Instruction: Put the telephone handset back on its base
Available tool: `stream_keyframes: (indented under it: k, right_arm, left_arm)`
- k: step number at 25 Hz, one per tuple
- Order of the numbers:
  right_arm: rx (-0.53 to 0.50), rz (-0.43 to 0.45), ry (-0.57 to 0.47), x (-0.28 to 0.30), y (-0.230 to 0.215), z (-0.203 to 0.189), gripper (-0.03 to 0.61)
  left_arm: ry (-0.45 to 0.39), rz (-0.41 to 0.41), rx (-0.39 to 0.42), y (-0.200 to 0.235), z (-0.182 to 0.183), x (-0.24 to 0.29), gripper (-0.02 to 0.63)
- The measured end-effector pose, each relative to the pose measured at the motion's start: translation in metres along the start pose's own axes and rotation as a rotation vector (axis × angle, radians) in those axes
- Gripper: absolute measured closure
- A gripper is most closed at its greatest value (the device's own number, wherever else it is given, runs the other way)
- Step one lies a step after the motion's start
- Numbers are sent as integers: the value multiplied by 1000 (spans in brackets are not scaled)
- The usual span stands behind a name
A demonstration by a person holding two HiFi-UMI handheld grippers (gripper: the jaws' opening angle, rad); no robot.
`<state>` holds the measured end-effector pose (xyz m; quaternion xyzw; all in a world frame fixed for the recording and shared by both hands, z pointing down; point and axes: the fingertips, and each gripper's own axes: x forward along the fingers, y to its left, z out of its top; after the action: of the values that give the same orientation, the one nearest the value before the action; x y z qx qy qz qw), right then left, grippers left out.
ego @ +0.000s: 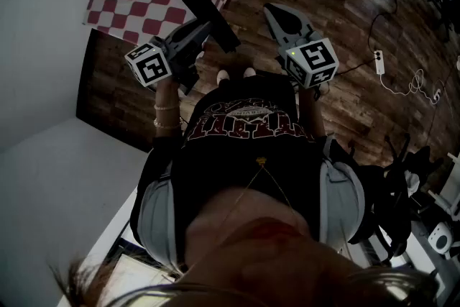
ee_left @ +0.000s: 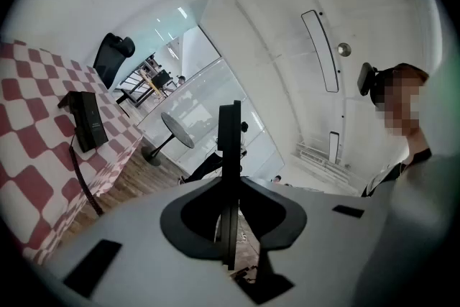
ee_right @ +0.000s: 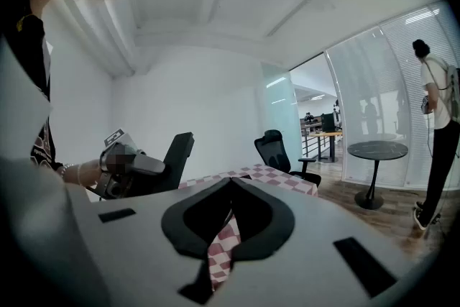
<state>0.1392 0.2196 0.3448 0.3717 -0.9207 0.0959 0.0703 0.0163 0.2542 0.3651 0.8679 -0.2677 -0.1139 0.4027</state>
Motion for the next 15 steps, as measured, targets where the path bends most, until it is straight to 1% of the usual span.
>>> stream_keyframes:
  k: [9,15]
  right_arm:
    - [1,9,-14,-9,-12,-3,558]
    - [-18,26,11,-15,-14,-10,558]
  left_arm:
    - [9,5,21,-4,-3,17,538]
    - [7,17,12,-5,-10,24,538]
